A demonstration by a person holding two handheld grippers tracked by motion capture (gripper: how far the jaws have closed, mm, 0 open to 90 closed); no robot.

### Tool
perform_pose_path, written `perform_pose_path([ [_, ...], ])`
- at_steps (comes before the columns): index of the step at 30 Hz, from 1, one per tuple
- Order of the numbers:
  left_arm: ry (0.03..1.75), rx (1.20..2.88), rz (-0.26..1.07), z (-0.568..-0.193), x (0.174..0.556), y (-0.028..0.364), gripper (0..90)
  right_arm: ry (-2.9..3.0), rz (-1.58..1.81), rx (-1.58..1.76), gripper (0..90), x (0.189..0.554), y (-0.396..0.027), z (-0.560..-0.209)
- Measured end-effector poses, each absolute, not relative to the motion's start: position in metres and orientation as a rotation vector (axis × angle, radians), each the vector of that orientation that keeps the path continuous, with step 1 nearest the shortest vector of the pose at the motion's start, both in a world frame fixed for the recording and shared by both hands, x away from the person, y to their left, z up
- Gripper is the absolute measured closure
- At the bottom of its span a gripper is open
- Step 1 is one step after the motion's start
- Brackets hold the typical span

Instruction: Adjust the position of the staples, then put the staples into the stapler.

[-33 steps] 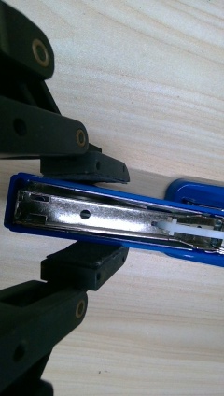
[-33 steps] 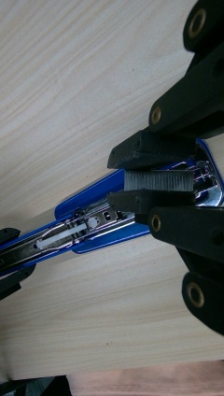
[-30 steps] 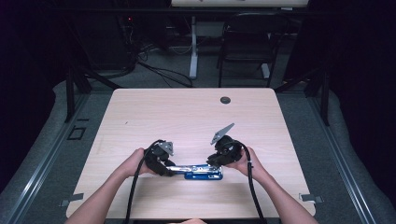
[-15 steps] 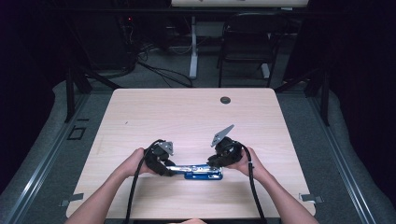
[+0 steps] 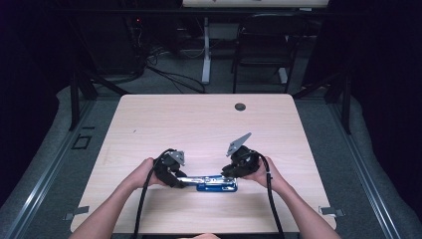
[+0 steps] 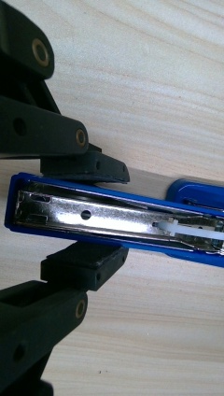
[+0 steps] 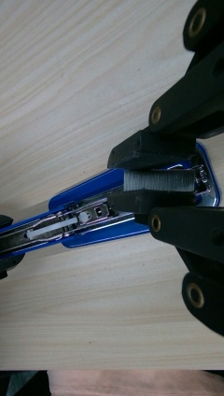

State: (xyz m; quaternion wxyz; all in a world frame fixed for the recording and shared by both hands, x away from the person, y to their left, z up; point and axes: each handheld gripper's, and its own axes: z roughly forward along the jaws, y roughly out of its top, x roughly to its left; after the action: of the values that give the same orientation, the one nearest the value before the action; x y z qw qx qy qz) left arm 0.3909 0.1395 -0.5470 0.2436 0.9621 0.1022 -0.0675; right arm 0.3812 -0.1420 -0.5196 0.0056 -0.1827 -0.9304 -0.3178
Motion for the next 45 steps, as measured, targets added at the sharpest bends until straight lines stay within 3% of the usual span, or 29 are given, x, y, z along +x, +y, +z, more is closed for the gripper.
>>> perform_pose_path([
  [45, 0.285, 2.626, -0.187, -0.547, 0.391, 0.140, 60.5, -2.975, -0.991, -0.343, 78.6, 0.378, -0.140, -0.527],
])
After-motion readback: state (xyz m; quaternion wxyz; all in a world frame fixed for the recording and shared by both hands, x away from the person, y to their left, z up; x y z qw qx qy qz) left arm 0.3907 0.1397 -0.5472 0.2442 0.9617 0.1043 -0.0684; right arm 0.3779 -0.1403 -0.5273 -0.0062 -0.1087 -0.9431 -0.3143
